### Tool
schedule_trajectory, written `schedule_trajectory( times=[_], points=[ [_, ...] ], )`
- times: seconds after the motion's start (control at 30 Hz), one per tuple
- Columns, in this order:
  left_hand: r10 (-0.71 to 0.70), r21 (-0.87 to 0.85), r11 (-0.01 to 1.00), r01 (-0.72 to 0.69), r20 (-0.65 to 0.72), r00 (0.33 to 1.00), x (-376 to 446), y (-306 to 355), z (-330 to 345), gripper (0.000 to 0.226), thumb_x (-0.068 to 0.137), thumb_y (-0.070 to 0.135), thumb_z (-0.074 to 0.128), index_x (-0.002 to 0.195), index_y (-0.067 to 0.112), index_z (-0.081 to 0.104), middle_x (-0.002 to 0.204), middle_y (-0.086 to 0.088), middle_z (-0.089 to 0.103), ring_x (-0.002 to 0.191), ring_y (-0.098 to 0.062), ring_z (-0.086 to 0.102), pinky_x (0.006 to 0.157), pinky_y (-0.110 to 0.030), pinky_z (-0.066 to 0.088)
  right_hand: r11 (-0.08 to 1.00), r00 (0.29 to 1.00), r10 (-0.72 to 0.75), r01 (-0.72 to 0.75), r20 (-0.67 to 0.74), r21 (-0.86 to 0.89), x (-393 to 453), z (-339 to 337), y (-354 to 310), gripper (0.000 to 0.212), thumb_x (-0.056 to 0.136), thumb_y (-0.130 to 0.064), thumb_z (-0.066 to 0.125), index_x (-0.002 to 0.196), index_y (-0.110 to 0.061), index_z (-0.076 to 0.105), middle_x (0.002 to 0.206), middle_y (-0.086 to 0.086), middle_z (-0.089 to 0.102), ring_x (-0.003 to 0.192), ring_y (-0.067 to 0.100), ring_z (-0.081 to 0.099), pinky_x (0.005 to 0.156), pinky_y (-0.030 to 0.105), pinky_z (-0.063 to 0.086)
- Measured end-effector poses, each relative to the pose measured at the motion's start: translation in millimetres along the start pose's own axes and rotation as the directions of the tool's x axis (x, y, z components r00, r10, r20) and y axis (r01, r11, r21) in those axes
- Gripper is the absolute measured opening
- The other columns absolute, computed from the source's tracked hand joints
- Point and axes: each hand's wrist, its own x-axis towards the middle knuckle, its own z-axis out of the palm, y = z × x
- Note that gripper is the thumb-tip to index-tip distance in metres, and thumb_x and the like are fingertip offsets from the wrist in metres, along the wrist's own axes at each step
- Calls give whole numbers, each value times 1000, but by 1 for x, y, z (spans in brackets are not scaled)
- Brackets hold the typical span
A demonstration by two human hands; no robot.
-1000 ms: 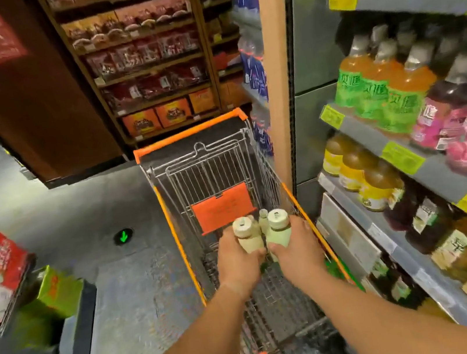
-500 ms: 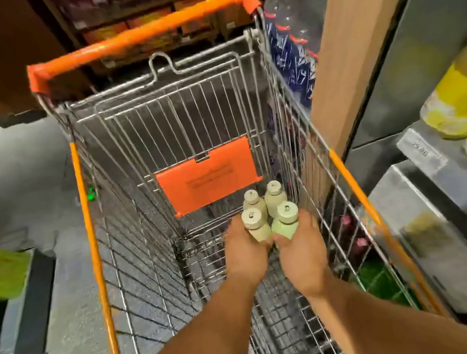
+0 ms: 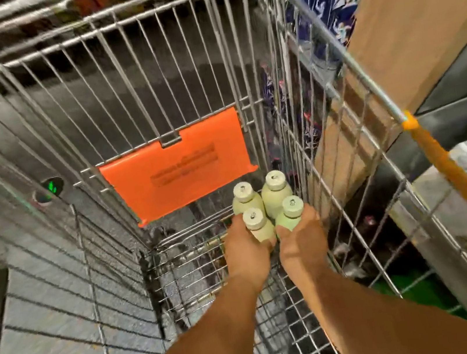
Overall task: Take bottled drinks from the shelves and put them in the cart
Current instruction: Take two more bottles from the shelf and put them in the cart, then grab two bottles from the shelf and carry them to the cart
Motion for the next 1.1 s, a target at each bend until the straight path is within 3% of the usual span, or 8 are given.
schedule_trajectory(
  times=[0.1, 0.23, 0.37, 0.5, 0.63, 0.73, 0.9, 1.1],
  points=[
    [5, 23, 1000, -5, -8, 1000, 4, -4, 5, 54, 72, 16, 84, 118, 21, 58, 113, 1, 63, 104, -19, 61, 91, -41, 52, 1000, 1000, -17, 17, -24, 6, 7, 3, 1, 39, 75, -8, 74, 111, -13, 58, 98, -1, 58, 84, 14, 58, 59, 7, 37],
    [-39, 19, 999, 38, 30, 999, 5, -4, 3, 61, 67, 21, 87, 120, 24, 56, 116, 1, 61, 105, -19, 61, 92, -44, 52, 1000, 1000, 15, -14, -14, 16, 6, 4, -2, 29, 80, -5, 72, 104, -12, 57, 91, -6, 56, 77, 6, 60, 54, 4, 37],
    [-60, -6, 998, 60, 41, 997, -1, 7, -3, 52, 71, 35, 82, 116, 30, 56, 111, 7, 64, 100, -15, 63, 88, -43, 55, 997, 998, -23, 17, -64, -81, -5, -3, -10, 37, 80, -11, 73, 112, -9, 53, 104, 0, 52, 86, 10, 45, 74, 20, 37],
    [-50, -13, 999, 50, 44, 998, -12, 29, -22, 53, 73, 28, 81, 119, 36, 55, 112, 7, 67, 104, -16, 64, 92, -42, 54, 986, 991, -104, 91, -88, -139, -18, -21, -31, 30, 84, -8, 65, 110, 1, 54, 111, 15, 57, 90, 22, 55, 77, 16, 37],
    [-2, 120, 993, 2, -2, 1000, -27, 70, -63, 74, 78, 16, 77, 144, 21, 44, 137, -4, 54, 126, -24, 51, 107, -41, 44, 978, 997, -68, 72, 25, -197, -46, -54, -74, 39, 93, -26, 56, 128, -8, 50, 117, 11, 59, 101, 27, 61, 86, 41, 53],
    [80, 190, 979, -75, -18, 997, -48, 115, -102, 66, 83, 17, 73, 143, 16, 44, 135, -8, 54, 126, -29, 49, 106, -41, 42, 969, 991, -121, 130, 58, -210, -71, -88, -122, 42, 95, -30, 50, 133, -12, 47, 121, 8, 57, 106, 28, 59, 91, 42, 50],
    [255, 270, 929, -253, 28, 966, -105, 187, -183, 63, 84, 32, 74, 140, 14, 49, 135, -10, 56, 127, -30, 49, 106, -40, 40, 969, 983, -168, 150, -75, -195, -138, -148, -223, 42, 95, -36, 53, 131, -14, 49, 130, 8, 53, 112, 31, 57, 86, 39, 47],
    [441, 328, 831, -449, 103, 892, -211, 272, -300, 60, 88, 43, 67, 141, 19, 52, 142, -11, 53, 132, -32, 48, 108, -42, 41, 958, 911, -274, 232, -309, -167, -261, -251, -335, 43, 94, -43, 54, 128, -17, 52, 127, 6, 53, 114, 31, 55, 87, 39, 44]
  ],
)
